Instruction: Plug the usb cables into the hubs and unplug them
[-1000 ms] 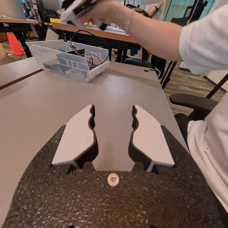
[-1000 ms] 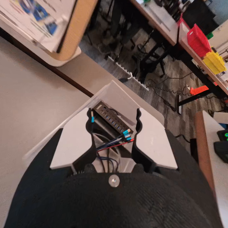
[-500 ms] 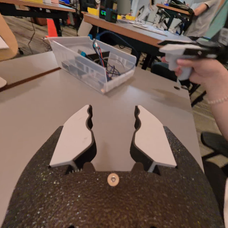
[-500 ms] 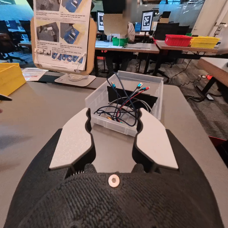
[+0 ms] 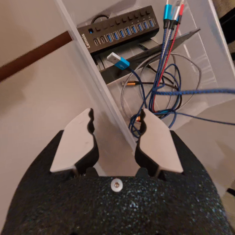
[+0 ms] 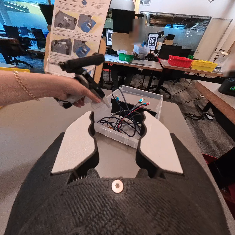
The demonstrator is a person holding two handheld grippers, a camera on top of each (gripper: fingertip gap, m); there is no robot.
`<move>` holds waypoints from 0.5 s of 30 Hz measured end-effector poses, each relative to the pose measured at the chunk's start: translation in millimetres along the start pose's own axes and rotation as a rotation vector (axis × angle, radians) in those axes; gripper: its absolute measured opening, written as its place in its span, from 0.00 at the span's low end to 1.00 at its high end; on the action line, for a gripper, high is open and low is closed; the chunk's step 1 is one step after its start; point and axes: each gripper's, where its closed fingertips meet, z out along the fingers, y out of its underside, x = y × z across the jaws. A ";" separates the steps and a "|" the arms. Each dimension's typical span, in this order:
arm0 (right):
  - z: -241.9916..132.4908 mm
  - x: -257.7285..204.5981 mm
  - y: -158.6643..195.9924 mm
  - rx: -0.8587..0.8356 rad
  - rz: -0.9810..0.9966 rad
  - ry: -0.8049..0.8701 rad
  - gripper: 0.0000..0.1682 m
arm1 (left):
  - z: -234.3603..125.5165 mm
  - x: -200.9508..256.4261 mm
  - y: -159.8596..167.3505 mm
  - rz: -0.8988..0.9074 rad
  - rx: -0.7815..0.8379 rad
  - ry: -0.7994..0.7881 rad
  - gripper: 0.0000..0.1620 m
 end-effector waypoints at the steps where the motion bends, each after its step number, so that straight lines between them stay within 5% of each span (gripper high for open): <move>1: -0.3 2.1 0.0 0.002 0.002 0.005 0.41 | 8.7 3.1 0.2 -0.038 -0.009 0.027 0.36; 2: 0.3 3.8 1.0 0.004 0.005 0.003 0.41 | 16.3 7.4 3.2 -0.061 -0.028 0.058 0.25; 8: 6.7 0.1 9.8 -0.028 0.013 -0.037 0.40 | 24.8 -25.9 25.2 0.118 -0.042 -0.208 0.08; 15: -0.1 -4.3 0.7 -0.014 -0.039 -0.060 0.38 | -36.4 -51.9 107.8 0.255 -0.063 -0.128 0.07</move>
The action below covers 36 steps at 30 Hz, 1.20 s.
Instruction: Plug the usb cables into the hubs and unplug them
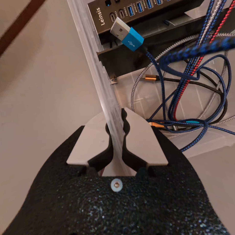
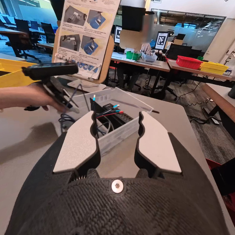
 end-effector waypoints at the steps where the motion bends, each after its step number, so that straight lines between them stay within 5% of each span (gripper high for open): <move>1: 0.2 -2.0 -1.2 0.001 -0.004 -0.006 0.38 | -12.9 -0.7 21.8 0.015 0.002 0.014 0.07; 9: 32.2 -67.4 -2.8 -0.017 -0.003 -0.158 0.38 | -129.3 -16.5 220.8 0.071 -0.004 0.039 0.06; 18: 130.8 -286.6 7.9 -0.161 0.068 -0.516 0.46 | -240.4 -52.6 410.3 -0.047 -0.024 -0.033 0.05; 26: 224.2 -451.7 -10.6 -0.253 0.036 -0.638 0.54 | -305.9 -90.6 521.9 -0.330 -0.024 -0.196 0.05; 32: 294.6 -485.2 32.3 -0.419 -0.066 -0.512 0.51 | -339.7 -109.1 580.0 -0.537 -0.048 -0.336 0.05; 33: 302.1 -485.1 37.8 -0.429 -0.075 -0.498 0.48 | -343.9 -110.4 587.3 -0.571 -0.050 -0.352 0.05; 35: 307.2 -489.5 43.4 -0.418 -0.096 -0.545 0.21 | -350.9 -113.4 599.4 -0.626 -0.053 -0.375 0.05; 36: 309.8 -487.6 41.5 -0.397 -0.073 -0.549 0.18 | -353.6 -115.3 604.3 -0.646 -0.055 -0.386 0.04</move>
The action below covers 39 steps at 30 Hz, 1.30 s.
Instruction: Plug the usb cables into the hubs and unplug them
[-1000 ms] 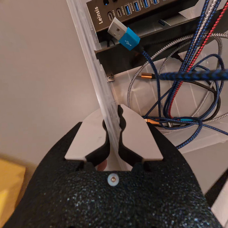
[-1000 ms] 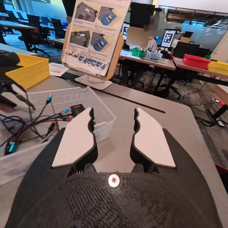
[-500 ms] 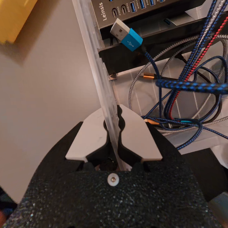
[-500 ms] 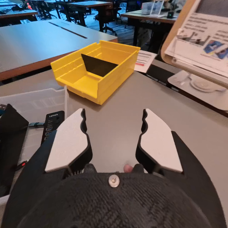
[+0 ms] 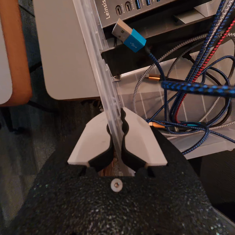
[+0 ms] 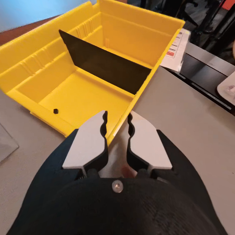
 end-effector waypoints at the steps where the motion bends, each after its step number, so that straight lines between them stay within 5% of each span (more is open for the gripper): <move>1: -0.7 8.0 0.7 -0.003 0.009 0.027 0.14 | -0.8 -4.6 1.6 -0.018 0.000 -0.007 0.04; 7: -43.8 50.0 18.8 0.028 0.047 0.073 0.04 | 0.4 -23.5 0.7 -0.052 -0.001 -0.012 0.04; 13: -155.9 108.5 63.6 0.116 0.153 0.154 0.03 | 17.7 -33.1 -31.5 -0.034 -0.003 0.007 0.04; 26: -387.6 309.5 208.0 0.138 0.450 0.717 0.03 | 113.0 -21.0 -214.3 0.060 0.034 0.047 0.05; 32: -427.0 362.8 267.8 0.110 0.595 0.847 0.03 | 141.5 0.8 -269.5 0.053 0.055 0.064 0.08; 39: -430.8 373.6 268.8 0.194 0.641 0.838 0.03 | 149.4 11.3 -284.5 0.066 0.056 0.054 0.09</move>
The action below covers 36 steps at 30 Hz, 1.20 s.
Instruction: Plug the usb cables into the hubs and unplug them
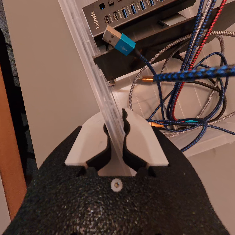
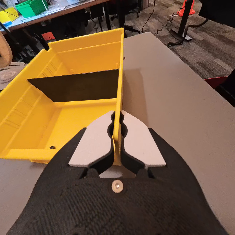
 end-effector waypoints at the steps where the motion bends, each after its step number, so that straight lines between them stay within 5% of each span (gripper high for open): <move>1: -0.2 -0.2 -0.4 0.008 0.004 -0.004 0.03 | 0.0 0.9 0.4 0.003 -0.005 -0.001 0.10; 4: -6.0 -0.9 -3.0 0.062 -0.017 0.009 0.06 | -1.3 3.1 2.4 0.028 -0.024 -0.006 0.12; 8: -33.3 -19.8 -23.6 0.210 -0.087 -0.016 0.24 | -17.2 3.9 -4.7 0.086 0.006 -0.024 0.21; 16: -72.8 -83.2 -57.9 0.301 -0.360 -0.106 0.30 | -73.2 -4.0 -51.3 0.217 0.151 -0.055 0.24; 22: -67.2 -158.8 -37.4 0.270 -0.416 -0.349 0.30 | -75.6 17.1 -92.6 0.254 0.200 0.107 0.22; 27: -59.9 -191.8 -22.9 0.254 -0.459 -0.421 0.30 | -51.4 -15.3 -111.7 0.359 0.050 -0.051 0.23; 31: -44.3 -203.0 -19.6 0.222 -0.452 -0.421 0.29 | -56.9 -67.4 -93.9 0.644 -0.292 -0.278 0.21; 34: -28.1 -208.5 -18.9 0.187 -0.452 -0.407 0.29 | -66.6 -76.1 -83.5 0.624 -0.418 -0.227 0.21; 36: -17.0 -218.9 -19.8 0.174 -0.443 -0.425 0.29 | -69.9 -60.3 -100.0 0.590 -0.317 -0.139 0.19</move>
